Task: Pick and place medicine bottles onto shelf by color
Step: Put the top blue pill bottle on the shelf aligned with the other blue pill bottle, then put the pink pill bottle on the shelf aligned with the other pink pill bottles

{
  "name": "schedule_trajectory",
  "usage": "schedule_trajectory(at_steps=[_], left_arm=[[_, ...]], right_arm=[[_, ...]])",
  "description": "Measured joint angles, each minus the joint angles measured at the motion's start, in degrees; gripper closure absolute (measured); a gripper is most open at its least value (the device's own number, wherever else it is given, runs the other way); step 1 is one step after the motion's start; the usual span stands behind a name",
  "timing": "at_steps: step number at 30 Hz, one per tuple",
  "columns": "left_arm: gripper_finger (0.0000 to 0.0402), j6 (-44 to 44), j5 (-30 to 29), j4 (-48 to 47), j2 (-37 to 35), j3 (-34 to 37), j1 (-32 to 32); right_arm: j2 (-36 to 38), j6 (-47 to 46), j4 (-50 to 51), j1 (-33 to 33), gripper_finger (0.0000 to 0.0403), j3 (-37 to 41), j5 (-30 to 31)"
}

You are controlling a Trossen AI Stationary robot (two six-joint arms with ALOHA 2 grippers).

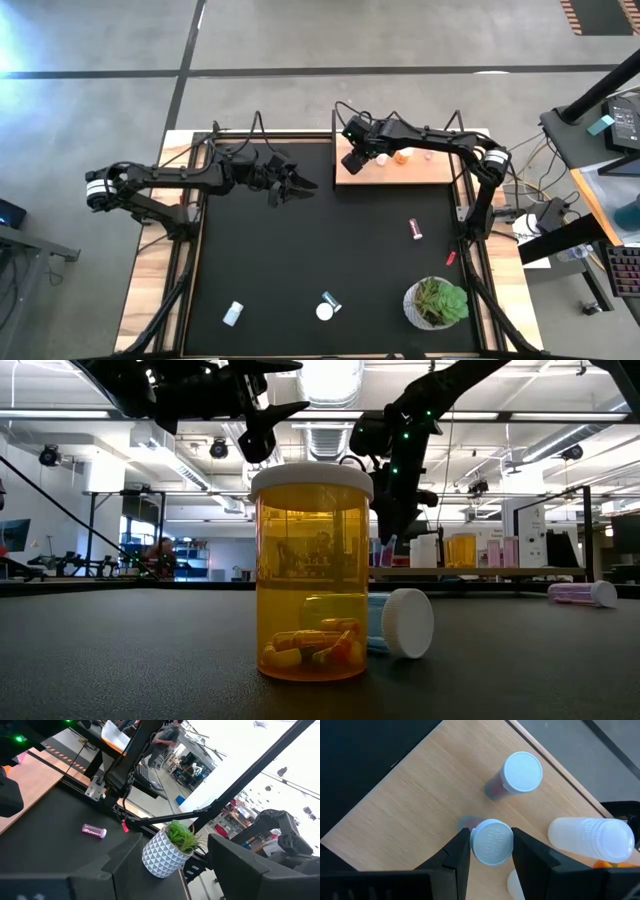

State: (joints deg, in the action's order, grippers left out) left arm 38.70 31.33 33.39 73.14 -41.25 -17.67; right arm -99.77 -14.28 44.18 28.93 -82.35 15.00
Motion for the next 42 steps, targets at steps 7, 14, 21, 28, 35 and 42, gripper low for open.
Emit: schedule_trajectory(at_steps=[7, 14, 21, 28, 35, 42], left_arm=[[0.0194, 0.0, 0.0, 0.0, 0.0, 0.0, 0.0], [0.0194, 0.0, 0.0, 0.0, 0.0, 0.0, 0.0], [0.0194, 0.1, 0.0, 0.0, 0.0, 0.0, 0.0], [0.0194, 0.2, 0.0, 0.0, 0.0, 0.0, 0.0], [0.0194, 1.5, 0.0, 0.0, 0.0, 0.0, 0.0], [0.0194, 1.5, 0.0, 0.0, 0.0, 0.1, 0.0]], right_arm=[[0.0, 1.0, 0.0, 0.0, 0.0284, 0.0, 0.0], [0.0, 1.3, 0.0, 0.0, 0.0263, 0.0, 0.0], [0.0, 1.4, -0.2, 0.0, 0.0213, 0.0, 0.0], [0.4, 2.5, 0.7, 0.0, 0.0191, -2.6, 0.0], [4.8, 3.0, 7.5, -0.2, 0.0191, -7.2, -0.1], [14.0, -2.0, 15.0, -2.4, 0.0193, -7.5, -3.5]])
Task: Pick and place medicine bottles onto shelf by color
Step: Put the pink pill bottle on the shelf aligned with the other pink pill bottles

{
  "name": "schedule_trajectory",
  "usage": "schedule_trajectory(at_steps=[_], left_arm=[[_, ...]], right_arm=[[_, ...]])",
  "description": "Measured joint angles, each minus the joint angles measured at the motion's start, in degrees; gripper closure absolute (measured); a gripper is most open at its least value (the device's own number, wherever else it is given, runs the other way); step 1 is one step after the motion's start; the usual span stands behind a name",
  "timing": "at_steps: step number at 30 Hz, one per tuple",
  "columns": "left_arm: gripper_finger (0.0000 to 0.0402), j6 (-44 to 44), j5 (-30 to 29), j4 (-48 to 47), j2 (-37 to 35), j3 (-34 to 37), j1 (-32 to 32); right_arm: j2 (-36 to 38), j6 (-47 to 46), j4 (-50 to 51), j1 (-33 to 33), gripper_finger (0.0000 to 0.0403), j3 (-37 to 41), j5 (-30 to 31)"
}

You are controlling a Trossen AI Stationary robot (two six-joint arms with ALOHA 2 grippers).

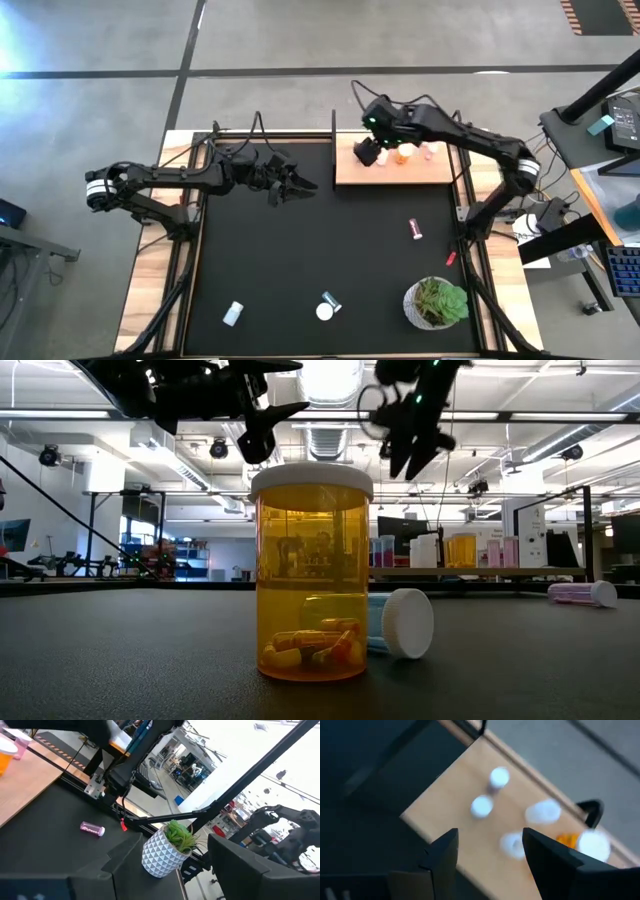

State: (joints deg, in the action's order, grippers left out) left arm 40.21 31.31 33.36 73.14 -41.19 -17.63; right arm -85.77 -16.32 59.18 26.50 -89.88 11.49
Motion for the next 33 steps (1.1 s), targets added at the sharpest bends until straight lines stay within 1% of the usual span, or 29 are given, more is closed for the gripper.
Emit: schedule_trajectory(at_steps=[3, 6, 11, 14, 18, 20, 23, 26, 29, 33], left_arm=[[0.0194, 0.0, 0.0, 0.0, 0.0, 0.0, 0.2], [0.0194, 0.0, 0.0, 0.0, 0.0, 0.0, 0.9], [0.0194, 0.0, 0.0, 0.0, 0.0, 0.0, 2.9], [0.0194, 0.0, -0.6, 0.0, 0.0, 0.0, 4.3], [0.0194, 0.0, -5.1, 0.2, 0.0, -0.2, 6.4], [0.0194, 0.1, -8.8, 0.4, 0.0, -0.5, 7.6], [0.0194, 2.6, -13.9, 0.7, 0.0, -1.1, 9.3], [0.0194, 4.6, -15.3, 1.0, 0.0, -1.4, 10.3], [0.0194, 7.0, -16.3, 1.2, 0.0, -1.6, 11.2], [0.0194, 7.5, -18.4, 2.3, 0.0, -1.6, 12.7]], right_arm=[[3.4, -4.8, 3.4, -2.9, 0.0193, 0.5, -1.0], [6.3, -8.6, 6.6, -7.3, 0.0193, 1.8, -1.1], [9.3, -12.3, 16.9, -16.1, 0.0193, 3.8, -1.2], [11.0, -19.8, 21.4, -20.4, 0.0193, 5.9, -1.1], [13.1, -30.2, 23.0, -25.5, 0.0193, 10.7, -0.9], [13.8, -31.4, 23.0, -28.0, 0.0193, 13.9, -0.9], [14.8, -28.8, 23.8, -31.4, 0.0193, 19.1, -1.1], [16.1, -25.9, 24.8, -33.9, 0.0194, 23.7, -2.3], [17.4, -16.2, 24.4, -36.2, 0.0194, 27.5, -3.4], [19.5, 2.5, 21.8, -38.8, 0.0194, 32.3, -2.4]])
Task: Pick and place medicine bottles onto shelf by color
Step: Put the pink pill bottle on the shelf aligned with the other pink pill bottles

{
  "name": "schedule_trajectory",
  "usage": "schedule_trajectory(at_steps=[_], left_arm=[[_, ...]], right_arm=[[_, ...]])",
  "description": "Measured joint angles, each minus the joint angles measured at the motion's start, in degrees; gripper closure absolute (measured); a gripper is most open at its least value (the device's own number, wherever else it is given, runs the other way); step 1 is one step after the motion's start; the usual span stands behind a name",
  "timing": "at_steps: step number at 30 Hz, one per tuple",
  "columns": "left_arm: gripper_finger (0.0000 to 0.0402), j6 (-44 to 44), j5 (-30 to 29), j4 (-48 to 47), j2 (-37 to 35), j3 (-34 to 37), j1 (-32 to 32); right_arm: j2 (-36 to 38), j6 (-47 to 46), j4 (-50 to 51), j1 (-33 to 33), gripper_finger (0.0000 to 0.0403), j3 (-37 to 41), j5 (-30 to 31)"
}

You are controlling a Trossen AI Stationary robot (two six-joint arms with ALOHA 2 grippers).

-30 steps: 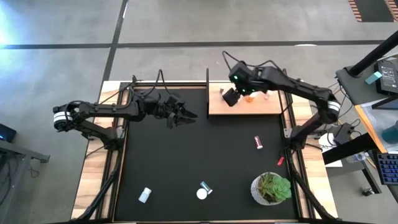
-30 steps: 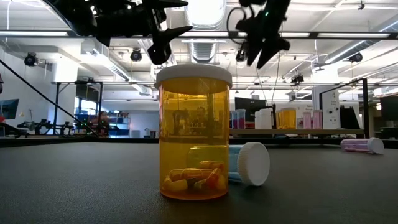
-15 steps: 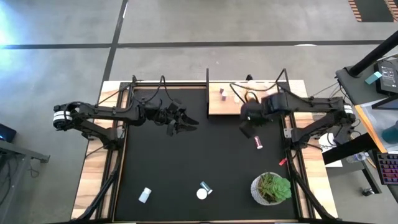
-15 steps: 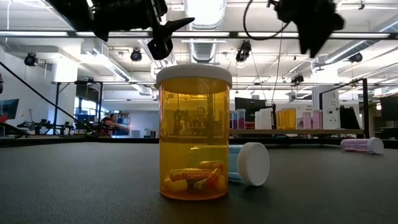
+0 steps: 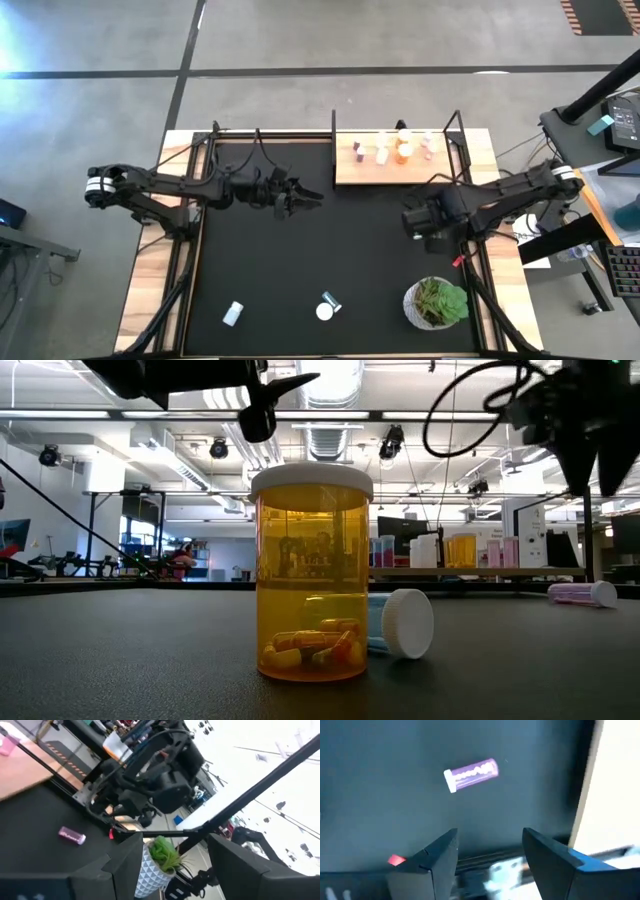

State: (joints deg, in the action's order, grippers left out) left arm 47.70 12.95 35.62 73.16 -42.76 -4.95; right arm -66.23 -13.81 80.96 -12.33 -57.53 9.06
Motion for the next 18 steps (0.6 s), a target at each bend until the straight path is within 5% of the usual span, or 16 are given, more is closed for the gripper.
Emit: schedule_trajectory(at_steps=[7, 18], left_arm=[[0.0194, 0.0, 0.0, -0.1, 0.0, 0.0, 2.7], [0.0194, -0.5, 0.0, -0.3, 0.0, 0.9, 4.6]], right_arm=[[3.0, 31.4, -7.9, -1.6, 0.0194, 8.5, 0.0], [-1.9, 50.1, -19.5, -1.6, 0.0194, 12.2, 0.1]])
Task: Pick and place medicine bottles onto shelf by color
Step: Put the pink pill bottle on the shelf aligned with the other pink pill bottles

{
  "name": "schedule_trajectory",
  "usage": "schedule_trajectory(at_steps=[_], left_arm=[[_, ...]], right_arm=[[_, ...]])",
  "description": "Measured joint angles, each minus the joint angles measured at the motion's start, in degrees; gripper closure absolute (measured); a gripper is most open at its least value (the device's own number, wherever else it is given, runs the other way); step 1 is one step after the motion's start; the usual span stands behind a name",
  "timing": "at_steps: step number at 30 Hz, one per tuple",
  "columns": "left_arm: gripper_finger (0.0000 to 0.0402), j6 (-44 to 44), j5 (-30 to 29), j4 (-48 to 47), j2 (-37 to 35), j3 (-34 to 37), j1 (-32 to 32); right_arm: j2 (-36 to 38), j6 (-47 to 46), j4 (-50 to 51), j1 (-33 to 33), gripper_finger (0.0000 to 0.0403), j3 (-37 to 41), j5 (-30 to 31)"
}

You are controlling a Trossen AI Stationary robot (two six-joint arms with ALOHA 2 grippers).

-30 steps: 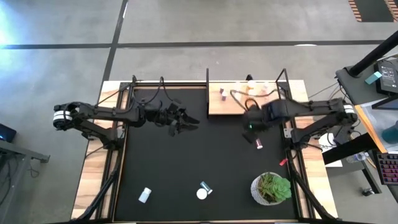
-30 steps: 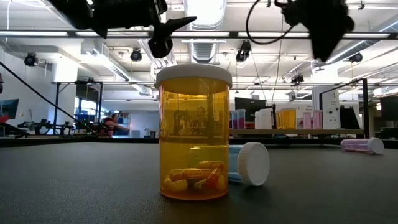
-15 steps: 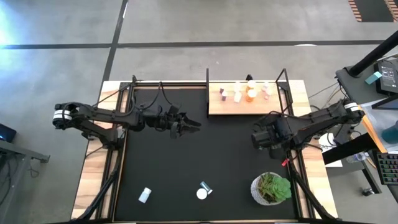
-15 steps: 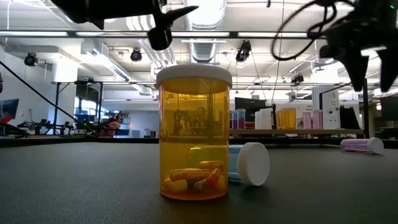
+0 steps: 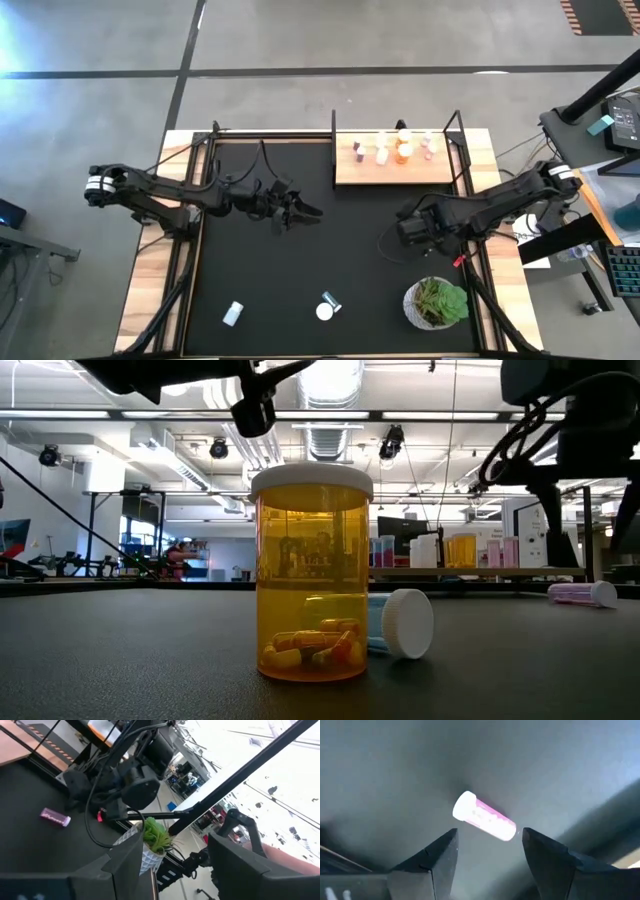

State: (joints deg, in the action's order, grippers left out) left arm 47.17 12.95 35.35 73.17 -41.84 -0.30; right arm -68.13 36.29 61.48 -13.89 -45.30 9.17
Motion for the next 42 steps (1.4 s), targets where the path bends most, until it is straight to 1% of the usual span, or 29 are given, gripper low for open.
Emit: schedule_trajectory(at_steps=[7, 11, 16, 21, 23, 28, 32, 38, 42], left_arm=[[0.0194, -0.1, 0.0, 0.1, 0.0, 0.1, -0.1], [0.0194, -0.1, 0.0, 0.0, 0.0, 0.2, -0.1], [0.0194, -0.1, 0.0, 0.0, 0.0, 0.3, -0.1], [0.0194, -1.5, 0.0, 0.1, 0.0, 0.3, -0.1], [0.0194, -1.5, -0.3, 0.1, 0.0, 0.3, -0.1], [0.0194, -1.6, -2.0, 0.1, 0.0, 0.3, -0.1], [0.0194, -1.6, -2.9, 0.1, 0.0, 0.3, -0.1], [0.0194, -1.6, -3.0, 0.1, 0.0, 0.3, -0.1], [0.0194, -1.6, -3.3, 0.1, 0.0, 0.3, -0.1]], right_arm=[[-2.2, 10.2, -0.9, 0.0, 0.0194, 1.4, 0.0], [-3.3, 14.3, -2.4, 0.0, 0.0194, 3.6, 0.0], [-4.0, 15.8, -9.9, 0.0, 0.0197, 6.5, 1.7], [-4.8, 17.7, -13.5, 0.0, 0.0209, 9.4, 2.0], [-5.3, 17.1, -14.4, 0.0, 0.0215, 10.2, 2.0], [-6.3, 11.9, -15.1, 0.0, 0.023, 10.6, 2.2], [-6.6, 8.0, -14.9, 0.2, 0.0251, 10.5, 1.9], [-6.5, -0.6, -14.7, 1.6, 0.0287, 10.6, 0.9], [-6.2, -5.4, -14.7, 2.3, 0.0296, 10.6, -0.2]])
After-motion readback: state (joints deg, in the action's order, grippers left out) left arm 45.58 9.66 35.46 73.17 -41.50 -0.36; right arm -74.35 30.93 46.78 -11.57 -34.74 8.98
